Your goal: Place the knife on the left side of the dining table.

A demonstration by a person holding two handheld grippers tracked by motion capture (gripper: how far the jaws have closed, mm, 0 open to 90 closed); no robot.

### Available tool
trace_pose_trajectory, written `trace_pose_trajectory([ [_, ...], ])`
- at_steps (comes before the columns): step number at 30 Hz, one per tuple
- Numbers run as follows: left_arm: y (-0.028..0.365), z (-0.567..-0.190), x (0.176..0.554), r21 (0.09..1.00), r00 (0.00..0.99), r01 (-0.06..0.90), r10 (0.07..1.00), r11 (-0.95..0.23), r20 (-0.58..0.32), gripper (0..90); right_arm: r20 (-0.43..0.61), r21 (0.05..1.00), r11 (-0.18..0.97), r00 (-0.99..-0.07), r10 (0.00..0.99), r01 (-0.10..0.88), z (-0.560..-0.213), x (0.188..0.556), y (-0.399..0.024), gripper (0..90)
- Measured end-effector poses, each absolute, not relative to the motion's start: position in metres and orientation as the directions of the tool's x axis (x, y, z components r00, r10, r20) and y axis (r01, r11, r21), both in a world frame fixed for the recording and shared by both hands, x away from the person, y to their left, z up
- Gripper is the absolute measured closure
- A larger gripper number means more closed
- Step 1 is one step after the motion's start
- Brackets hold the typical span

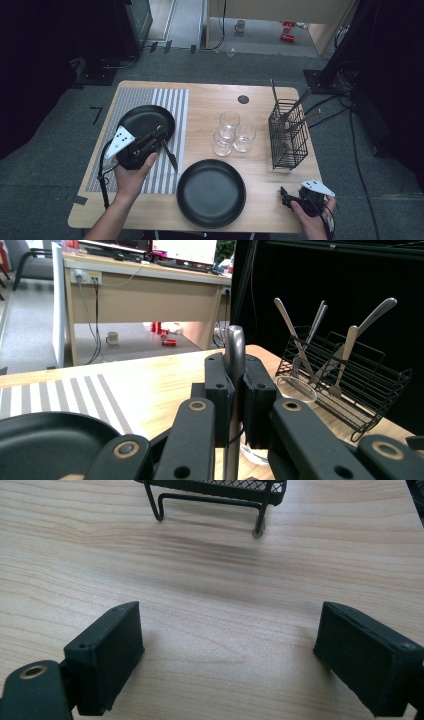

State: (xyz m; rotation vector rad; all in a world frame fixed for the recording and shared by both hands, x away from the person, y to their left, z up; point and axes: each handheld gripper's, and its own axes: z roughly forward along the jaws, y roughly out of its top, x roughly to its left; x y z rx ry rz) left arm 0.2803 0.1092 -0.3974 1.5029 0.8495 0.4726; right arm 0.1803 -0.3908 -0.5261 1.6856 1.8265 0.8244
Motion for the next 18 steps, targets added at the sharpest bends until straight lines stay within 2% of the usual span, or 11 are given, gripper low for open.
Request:
trace_pose_trajectory([
  [18, 0.148, -0.408, 0.273, 0.966, 0.584, 0.243, 0.783, 0.085, -0.216, 82.3, 0.030, 0.731, 0.037, -0.087, 0.996, 0.681, -0.526, 0.180, -0.391, 11.0],
])
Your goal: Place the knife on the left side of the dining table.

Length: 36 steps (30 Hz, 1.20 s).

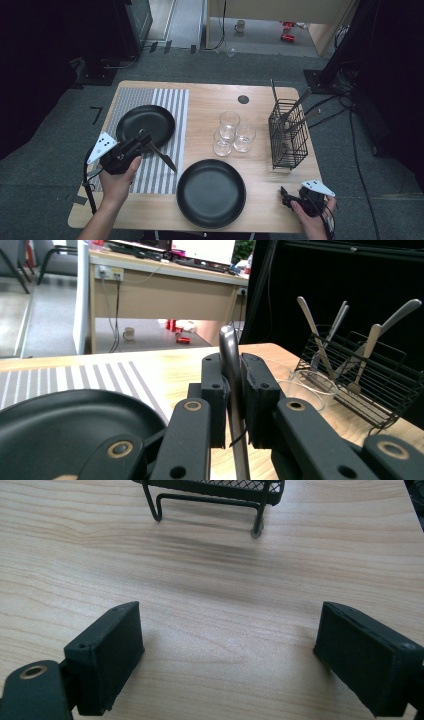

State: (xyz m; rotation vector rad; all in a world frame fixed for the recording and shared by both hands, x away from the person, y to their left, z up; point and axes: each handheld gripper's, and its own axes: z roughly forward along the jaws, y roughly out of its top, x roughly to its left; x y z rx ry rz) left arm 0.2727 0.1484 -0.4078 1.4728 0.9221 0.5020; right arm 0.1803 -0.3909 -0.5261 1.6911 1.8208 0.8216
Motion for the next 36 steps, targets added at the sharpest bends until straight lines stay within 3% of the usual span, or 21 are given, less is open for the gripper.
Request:
trace_pose_trajectory([
  [36, 0.212, -0.448, 0.256, 0.935, 0.477, 0.312, 0.824, 0.168, -0.307, 74.8, 0.032, 0.731, 0.034, -0.083, 0.996, 0.681, -0.526, 0.180, -0.391, 11.1],
])
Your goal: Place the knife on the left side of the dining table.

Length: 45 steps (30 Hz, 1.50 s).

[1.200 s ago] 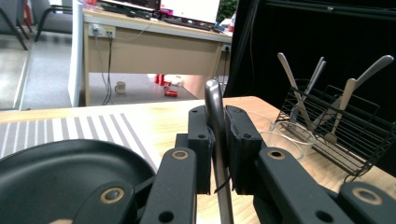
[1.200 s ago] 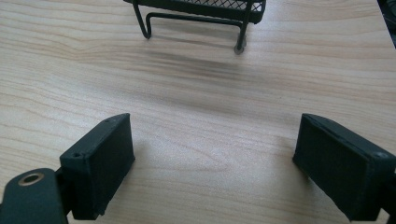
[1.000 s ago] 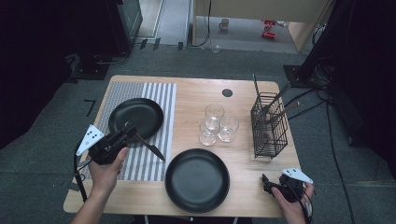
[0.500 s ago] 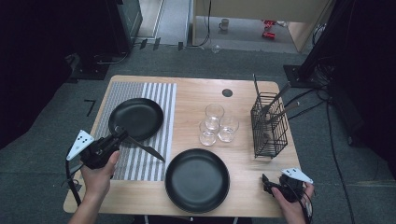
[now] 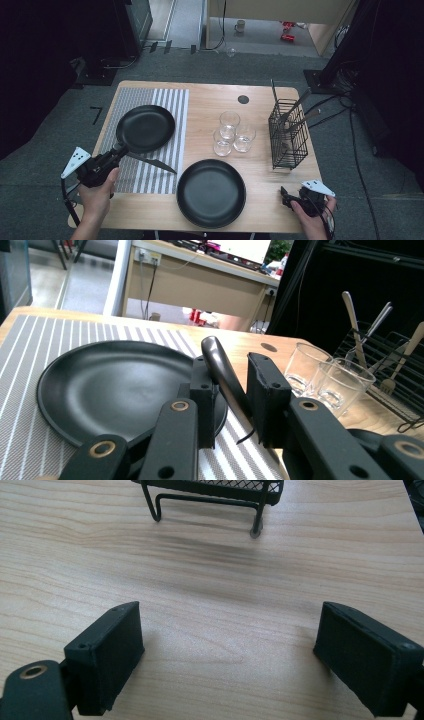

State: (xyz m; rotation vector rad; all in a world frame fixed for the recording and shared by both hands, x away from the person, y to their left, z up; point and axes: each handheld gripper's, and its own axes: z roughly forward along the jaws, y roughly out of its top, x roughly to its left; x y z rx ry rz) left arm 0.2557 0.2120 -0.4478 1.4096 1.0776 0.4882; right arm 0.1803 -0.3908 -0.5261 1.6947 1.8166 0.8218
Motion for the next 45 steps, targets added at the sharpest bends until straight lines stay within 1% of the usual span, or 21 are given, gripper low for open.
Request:
trace_pose_trajectory([
  [17, 0.233, -0.468, 0.256, 0.910, 0.441, 0.360, 0.823, 0.204, -0.359, 70.4, 0.031, 0.731, 0.033, -0.081, 0.996, 0.682, -0.526, 0.180, -0.391, 11.5],
  [26, 0.247, -0.487, 0.266, 0.872, 0.399, 0.415, 0.809, 0.261, -0.432, 67.4, 0.031, 0.732, 0.032, -0.081, 0.996, 0.681, -0.526, 0.180, -0.391, 11.5],
  [33, 0.254, -0.497, 0.270, 0.853, 0.372, 0.452, 0.814, 0.261, -0.446, 64.0, 0.031, 0.732, 0.032, -0.081, 0.996, 0.681, -0.526, 0.180, -0.391, 11.5],
  [38, 0.256, -0.502, 0.272, 0.837, 0.350, 0.469, 0.811, 0.282, -0.469, 63.3, 0.031, 0.732, 0.032, -0.081, 0.996, 0.681, -0.526, 0.180, -0.391, 11.5],
  [45, 0.259, -0.508, 0.274, 0.826, 0.316, 0.497, 0.830, 0.267, -0.459, 60.2, 0.031, 0.732, 0.032, -0.081, 0.996, 0.681, -0.526, 0.180, -0.391, 11.5],
])
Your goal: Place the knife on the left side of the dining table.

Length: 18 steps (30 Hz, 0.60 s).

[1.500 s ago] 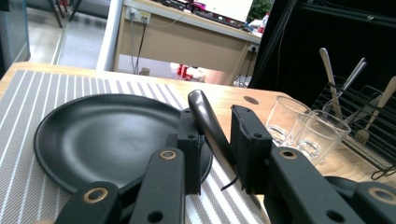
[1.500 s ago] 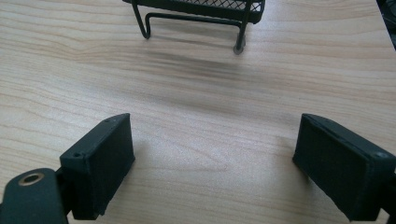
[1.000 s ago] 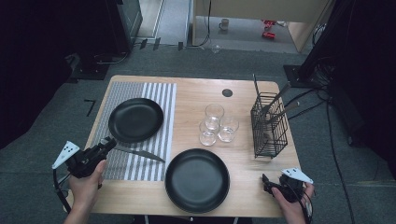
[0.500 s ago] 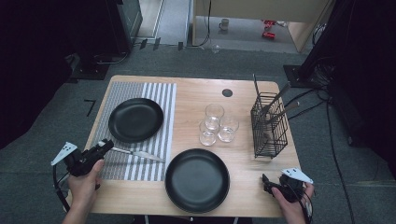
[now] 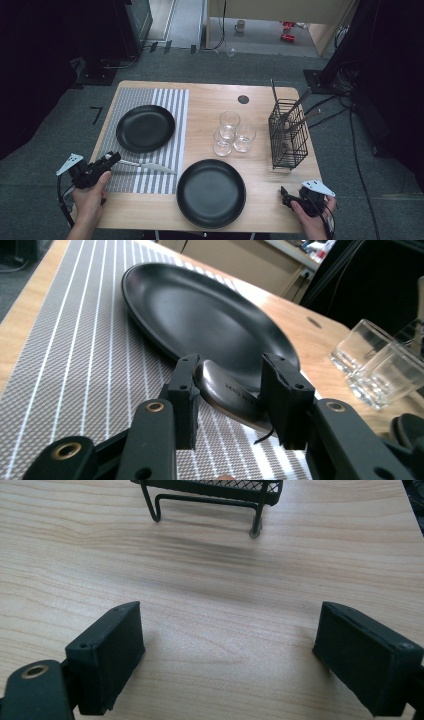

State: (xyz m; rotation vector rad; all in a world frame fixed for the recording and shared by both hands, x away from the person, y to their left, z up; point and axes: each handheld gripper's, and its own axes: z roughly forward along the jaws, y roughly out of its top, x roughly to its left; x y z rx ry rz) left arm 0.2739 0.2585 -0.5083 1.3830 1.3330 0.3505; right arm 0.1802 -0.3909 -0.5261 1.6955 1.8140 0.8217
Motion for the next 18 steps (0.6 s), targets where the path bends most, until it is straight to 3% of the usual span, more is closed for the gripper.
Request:
trace_pose_trajectory([
  [11, 0.2601, -0.5155, 0.2774, 0.782, 0.236, 0.556, 0.848, 0.282, -0.474, 54.2, 0.032, 0.732, 0.032, -0.081, 0.996, 0.681, -0.5261, 0.1802, -0.3908, 11.5],
  [18, 0.2603, -0.5167, 0.2783, 0.771, 0.192, 0.572, 0.868, 0.280, -0.458, 45.1, 0.032, 0.731, 0.032, -0.080, 0.996, 0.681, -0.5260, 0.1801, -0.3908, 11.6],
])
